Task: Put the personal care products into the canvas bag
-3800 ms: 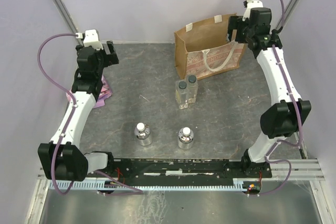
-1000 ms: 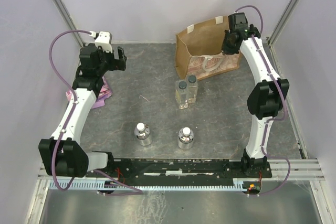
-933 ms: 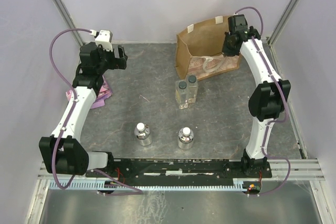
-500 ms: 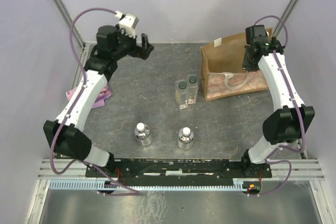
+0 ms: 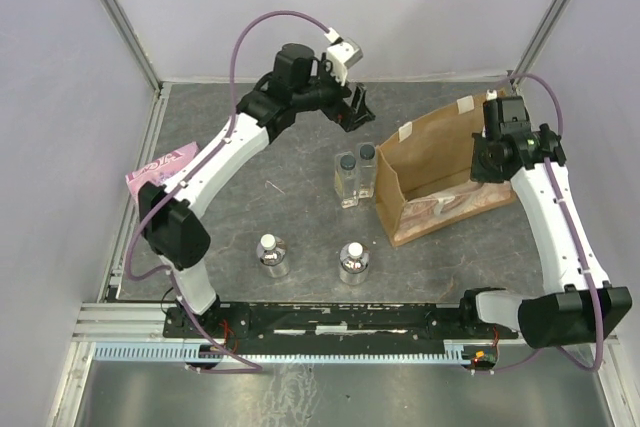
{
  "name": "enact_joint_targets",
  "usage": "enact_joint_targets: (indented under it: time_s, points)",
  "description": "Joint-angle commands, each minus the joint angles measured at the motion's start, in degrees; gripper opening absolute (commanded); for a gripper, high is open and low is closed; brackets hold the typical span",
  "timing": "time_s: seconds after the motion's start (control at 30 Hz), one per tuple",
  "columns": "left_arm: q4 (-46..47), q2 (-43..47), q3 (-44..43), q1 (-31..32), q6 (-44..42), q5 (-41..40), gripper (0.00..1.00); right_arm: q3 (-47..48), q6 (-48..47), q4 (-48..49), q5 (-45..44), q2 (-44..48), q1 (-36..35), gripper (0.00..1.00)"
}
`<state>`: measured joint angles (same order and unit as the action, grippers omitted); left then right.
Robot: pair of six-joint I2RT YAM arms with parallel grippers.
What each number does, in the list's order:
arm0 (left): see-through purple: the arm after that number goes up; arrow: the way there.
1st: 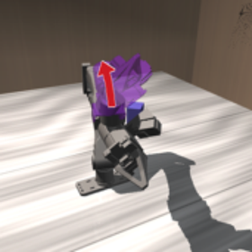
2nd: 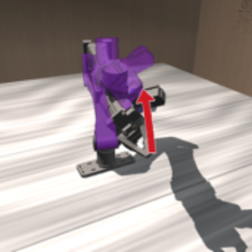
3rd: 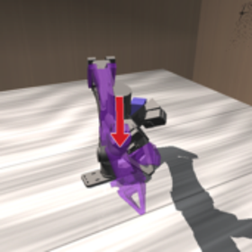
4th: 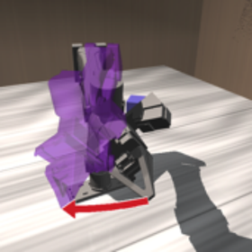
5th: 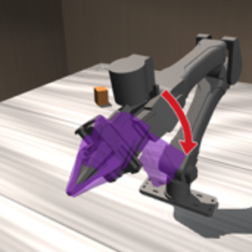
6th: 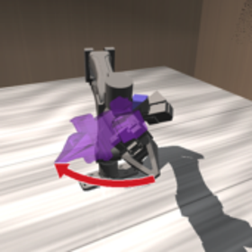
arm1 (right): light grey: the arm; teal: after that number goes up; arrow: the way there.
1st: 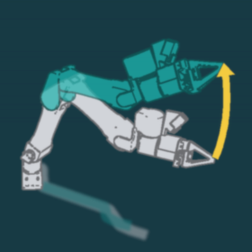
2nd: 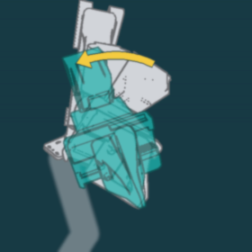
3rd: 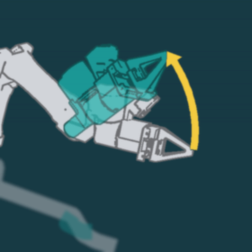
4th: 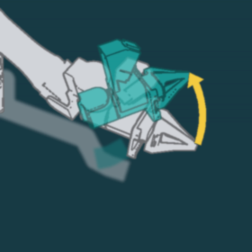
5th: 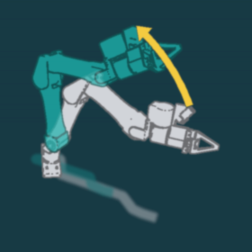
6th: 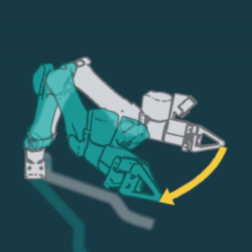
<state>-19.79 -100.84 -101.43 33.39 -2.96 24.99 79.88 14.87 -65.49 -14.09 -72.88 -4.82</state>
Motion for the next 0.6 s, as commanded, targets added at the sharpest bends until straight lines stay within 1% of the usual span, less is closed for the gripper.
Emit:
enact_joint_targets:
  time_s: [0.0, 0.1, 0.13, 0.23, 0.33, 0.4, 0.43, 0.47, 0.57]
  points:
    - [-1.78, -3.33, -6.07, 2.94, -3.18, 6.23, 0.99, -4.70, -2.24, 3.50, 7.33, 4.40, -0.26, 0.00]
    - [-1.83, -5.53, -7.43, 5.39, -3.19, 7.16, 0.99, -7.08, -2.49, 5.04, 8.03, 5.82, -0.25, 0.00]
    - [-1.83, -6.12, -7.67, 5.98, -3.12, 7.10, 1.00, -7.22, -2.83, 4.99, 7.83, 5.93, -0.20, 0.02]
    - [-1.83, -7.20, -8.06, 7.38, -2.88, 6.68, 1.00, -5.38, -3.88, 3.17, 6.07, 5.63, -0.25, 0.24]
    - [-1.89, -7.36, -7.85, 8.19, -2.54, 6.77, 1.00, -2.51, -4.53, 0.73, 3.76, 5.60, -0.26, 0.50]
    - [-1.91, -7.19, -7.82, 8.59, -2.45, 6.95, 1.00, 0.02, -4.78, -0.88, 2.80, 5.61, -0.20, 0.66]
    - [-2.03, -7.10, -7.78, 8.74, -2.46, 6.95, 1.00, 1.27, -4.85, -1.60, 2.42, 5.56, -0.21, 0.71]
    - [-2.19, -7.09, -7.76, 8.91, -2.61, 6.87, 1.00, 2.72, -4.85, -2.31, 2.25, 5.48, -0.24, 0.74]
    - [-2.82, -7.26, -7.61, 9.41, -3.02, 6.12, 1.00, 7.02, -4.94, -3.98, 1.75, 5.15, -0.27, 0.80]
